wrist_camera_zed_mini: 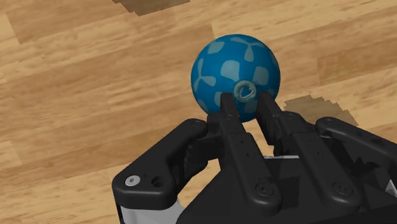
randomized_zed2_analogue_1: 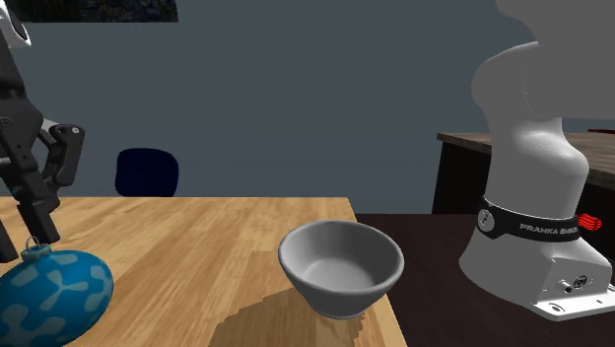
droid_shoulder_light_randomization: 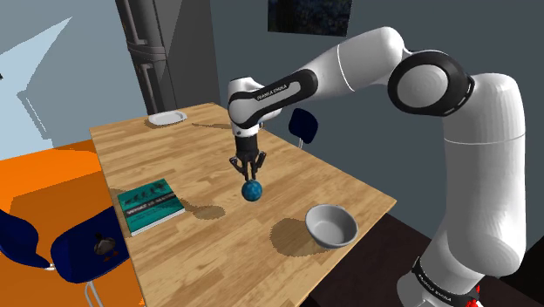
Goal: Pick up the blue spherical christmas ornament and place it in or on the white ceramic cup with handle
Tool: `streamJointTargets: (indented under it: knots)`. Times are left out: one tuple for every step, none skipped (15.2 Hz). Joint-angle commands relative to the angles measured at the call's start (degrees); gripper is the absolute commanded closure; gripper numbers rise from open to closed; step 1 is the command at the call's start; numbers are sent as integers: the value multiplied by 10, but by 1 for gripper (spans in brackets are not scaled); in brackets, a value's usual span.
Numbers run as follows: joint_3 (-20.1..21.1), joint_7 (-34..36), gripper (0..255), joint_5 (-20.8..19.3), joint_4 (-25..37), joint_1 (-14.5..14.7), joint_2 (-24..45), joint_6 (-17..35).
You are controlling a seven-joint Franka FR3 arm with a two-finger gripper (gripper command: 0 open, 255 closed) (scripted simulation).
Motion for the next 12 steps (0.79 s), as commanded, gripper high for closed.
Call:
streamJointTargets:
  knots:
    - [1,1,255,1,5,0,-7,-12]
    - [1,1,255,1,9,0,-10,-19]
    - [1,1,255,2,13,-1,-12,-25]
    - [1,1,255,2,17,-1,-15,-32]
    - [1,2,255,3,21,-1,-17,-38]
    - [2,2,255,3,25,-1,-20,-45]
    - [2,2,255,3,30,-1,-22,-52]
    - [2,3,255,4,35,-1,-24,-59]
    - [2,3,255,4,39,-1,-26,-66]
    - [2,3,255,4,44,-1,-28,-72]
    - [2,4,255,4,50,-1,-30,-79]
    - [3,4,255,4,52,-1,-31,-82]
